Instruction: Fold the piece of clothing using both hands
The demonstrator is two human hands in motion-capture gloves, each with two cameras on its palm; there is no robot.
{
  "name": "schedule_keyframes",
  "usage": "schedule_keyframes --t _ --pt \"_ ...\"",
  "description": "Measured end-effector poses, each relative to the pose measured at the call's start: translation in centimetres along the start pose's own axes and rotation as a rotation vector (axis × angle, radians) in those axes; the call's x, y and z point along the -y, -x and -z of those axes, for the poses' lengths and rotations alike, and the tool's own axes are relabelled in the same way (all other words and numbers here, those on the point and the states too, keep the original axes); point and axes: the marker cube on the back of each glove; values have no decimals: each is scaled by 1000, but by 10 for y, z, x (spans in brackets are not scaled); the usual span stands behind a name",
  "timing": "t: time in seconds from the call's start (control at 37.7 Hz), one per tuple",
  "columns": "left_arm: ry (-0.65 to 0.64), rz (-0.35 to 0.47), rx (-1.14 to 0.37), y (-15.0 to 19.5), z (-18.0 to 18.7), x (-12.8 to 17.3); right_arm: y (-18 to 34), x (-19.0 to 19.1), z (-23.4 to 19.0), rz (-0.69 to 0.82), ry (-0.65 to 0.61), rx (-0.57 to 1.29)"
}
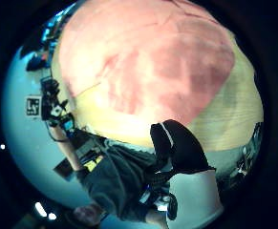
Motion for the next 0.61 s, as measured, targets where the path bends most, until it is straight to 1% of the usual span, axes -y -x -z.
schedule_keyframes --t 0.08,0.19,0.24,0.32,0.45,0.61 --pt "23 18 7 1 -3 -1 -1 7 -11 20 -2 -10" --pt "-5 -20 0 0 -4 2 -5 17 -19 -3 1 -31" --pt "-19 -19 1 0 -5 7 -9 25 -24 -24 -6 -40" --pt "-3 -5 -1 2 -9 13 -11 34 -31 -22 -14 -23" --pt "20 -37 -9 0 -13 17 -3 37 -40 10 -20 -24" --pt "40 12 -3 0 -18 18 1 40 -47 11 0 -56"
